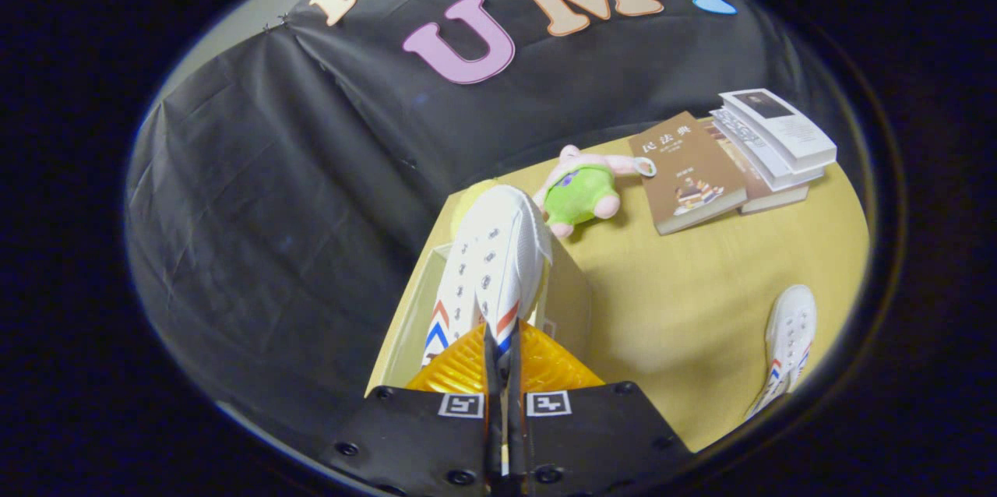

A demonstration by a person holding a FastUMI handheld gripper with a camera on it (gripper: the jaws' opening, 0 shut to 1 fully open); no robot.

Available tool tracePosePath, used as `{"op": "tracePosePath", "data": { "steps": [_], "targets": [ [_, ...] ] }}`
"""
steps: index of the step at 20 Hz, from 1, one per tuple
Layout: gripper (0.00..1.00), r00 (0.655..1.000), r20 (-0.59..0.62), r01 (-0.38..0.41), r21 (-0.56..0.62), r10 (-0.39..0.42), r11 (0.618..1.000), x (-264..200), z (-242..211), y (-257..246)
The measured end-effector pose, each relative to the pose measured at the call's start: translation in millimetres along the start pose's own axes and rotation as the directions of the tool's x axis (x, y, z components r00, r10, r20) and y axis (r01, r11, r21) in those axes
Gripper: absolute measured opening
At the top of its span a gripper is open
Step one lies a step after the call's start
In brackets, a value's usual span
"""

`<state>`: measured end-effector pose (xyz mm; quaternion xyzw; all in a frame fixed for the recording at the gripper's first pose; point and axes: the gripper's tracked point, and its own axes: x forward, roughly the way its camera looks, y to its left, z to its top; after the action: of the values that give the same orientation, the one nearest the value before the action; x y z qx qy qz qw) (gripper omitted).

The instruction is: Open the storage box then place both shoes into the box .Put the left shoe in first, then the right shoe, with the right side of both shoes facing outward in a uniform manner.

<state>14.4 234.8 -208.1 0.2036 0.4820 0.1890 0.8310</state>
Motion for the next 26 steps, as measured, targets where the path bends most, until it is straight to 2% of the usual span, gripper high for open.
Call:
{"op": "tracePosePath", "data": {
  "steps": [4,12,21,22,23,25,26],
  "targets": [
    [0.06,0.999,-0.044,0.007,-0.020,-0.008,1.000,31.0,-19.1,20.0],
    [0.06,0.988,-0.131,0.078,-0.042,-0.083,0.996,88.4,-58.6,30.0],
    [0.07,0.970,-0.193,0.139,-0.067,-0.149,0.988,115.2,-88.0,34.8],
    [0.08,0.971,-0.189,0.136,-0.068,-0.147,0.988,116.1,-90.7,37.4],
    [0.10,0.974,-0.197,0.103,-0.050,-0.111,0.993,118.1,-92.9,44.0],
    [0.30,0.983,-0.180,0.039,-0.019,-0.041,0.999,116.8,-87.9,56.9],
    [0.39,0.987,-0.155,0.034,-0.035,-0.039,0.999,113.0,-80.9,59.2]
  ]
}}
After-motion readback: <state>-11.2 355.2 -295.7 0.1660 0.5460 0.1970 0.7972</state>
